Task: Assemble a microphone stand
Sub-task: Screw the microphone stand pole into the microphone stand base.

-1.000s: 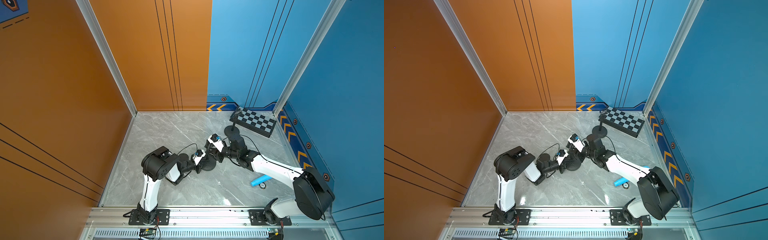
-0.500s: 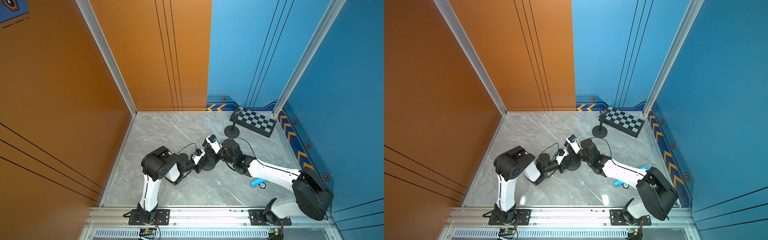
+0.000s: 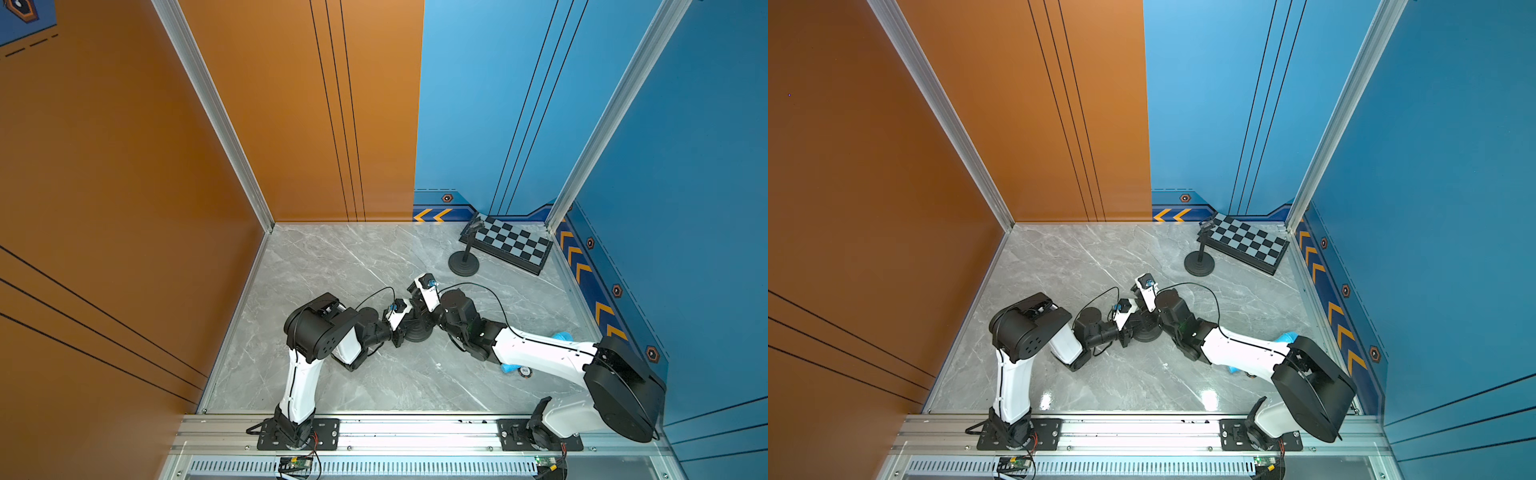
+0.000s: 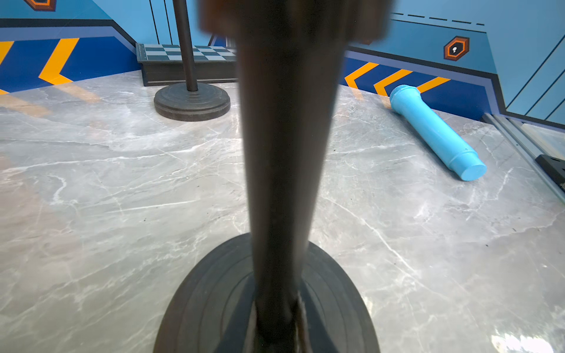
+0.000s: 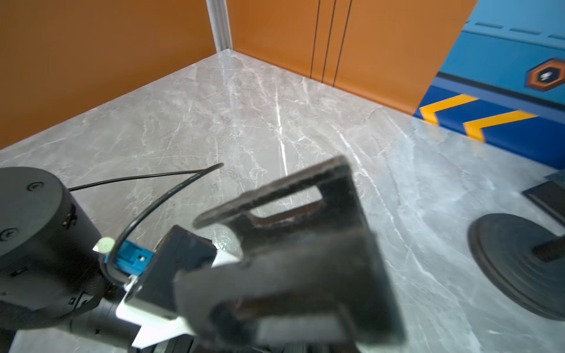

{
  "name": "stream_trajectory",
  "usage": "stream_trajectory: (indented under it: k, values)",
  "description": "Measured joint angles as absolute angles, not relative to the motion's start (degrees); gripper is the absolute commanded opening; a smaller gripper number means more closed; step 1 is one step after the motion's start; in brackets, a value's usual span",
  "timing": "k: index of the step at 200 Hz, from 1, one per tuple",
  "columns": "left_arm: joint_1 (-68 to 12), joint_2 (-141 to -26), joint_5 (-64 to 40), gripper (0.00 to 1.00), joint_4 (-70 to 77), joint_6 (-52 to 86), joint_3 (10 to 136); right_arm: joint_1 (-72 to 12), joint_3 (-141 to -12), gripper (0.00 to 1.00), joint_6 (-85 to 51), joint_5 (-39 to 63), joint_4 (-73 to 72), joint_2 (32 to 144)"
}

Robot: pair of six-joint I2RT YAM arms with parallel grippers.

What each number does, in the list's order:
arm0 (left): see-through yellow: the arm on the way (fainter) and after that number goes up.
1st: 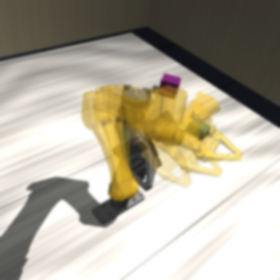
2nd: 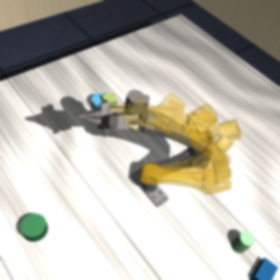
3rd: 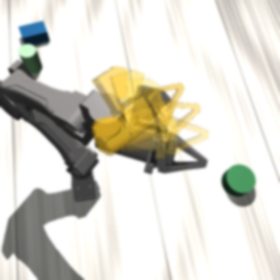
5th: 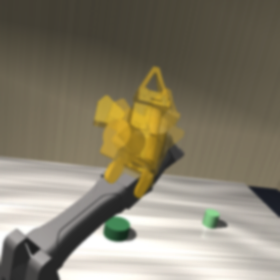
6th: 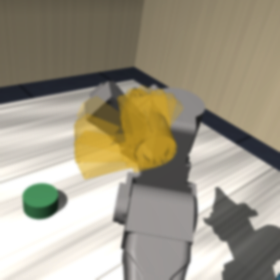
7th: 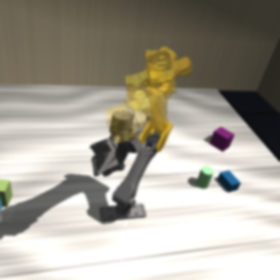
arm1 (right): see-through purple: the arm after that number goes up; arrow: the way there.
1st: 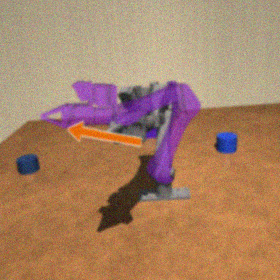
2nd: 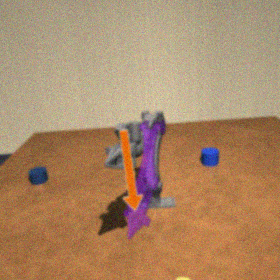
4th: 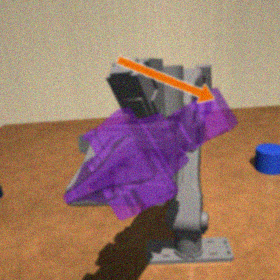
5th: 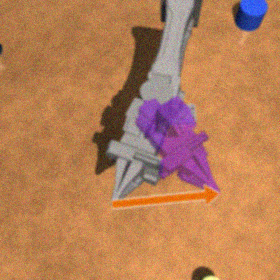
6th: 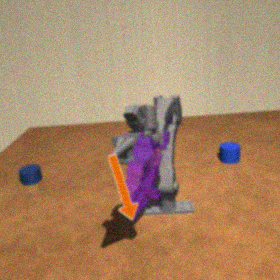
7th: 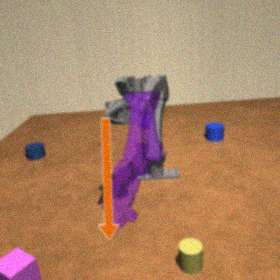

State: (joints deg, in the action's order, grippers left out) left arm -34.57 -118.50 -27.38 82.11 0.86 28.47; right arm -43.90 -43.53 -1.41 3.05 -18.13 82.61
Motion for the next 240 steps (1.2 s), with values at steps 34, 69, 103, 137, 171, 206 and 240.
stream_trajectory:
  k: [34,69,103,137,171,206,240]
  values:
    - [-34.63,-118.61,-27.42,0.12,82.15,0.23,28.6,-36.27,-47.07,0.39,6.79,22.63,-9.85,82.81]
    - [-34.61,-118.85,-28.03,0.12,82.37,-0.01,28.71,-33.17,-51.16,0.38,12.64,32.77,-5.13,86.28]
    - [-34.52,-119.26,-28.34,0.11,82.85,-0.08,28.95,-31.97,-54.43,0.34,15.99,36.07,-2.33,88.73]
    - [-34.52,-119.37,-28.36,0.12,82.89,0.3,29.12,-32.27,-55.13,0.16,17.04,34.76,-3.55,90.19]
    - [-34.5,-119.59,-27.57,0.14,82.85,1.37,29.5,-35.97,-49.5,0.01,10.26,23.35,-12.97,87.99]
    - [-34.54,-119.74,-27.03,0.16,83.18,1.58,29.54,-47.72,-41.82,0.0,-2.11,-6.7,-26.59,86.35]
    - [-34.57,-119.74,-26.96,0.14,83.2,1.61,29.54,-53.71,-42.28,0.06,-6.92,-22.9,-28.38,88.29]
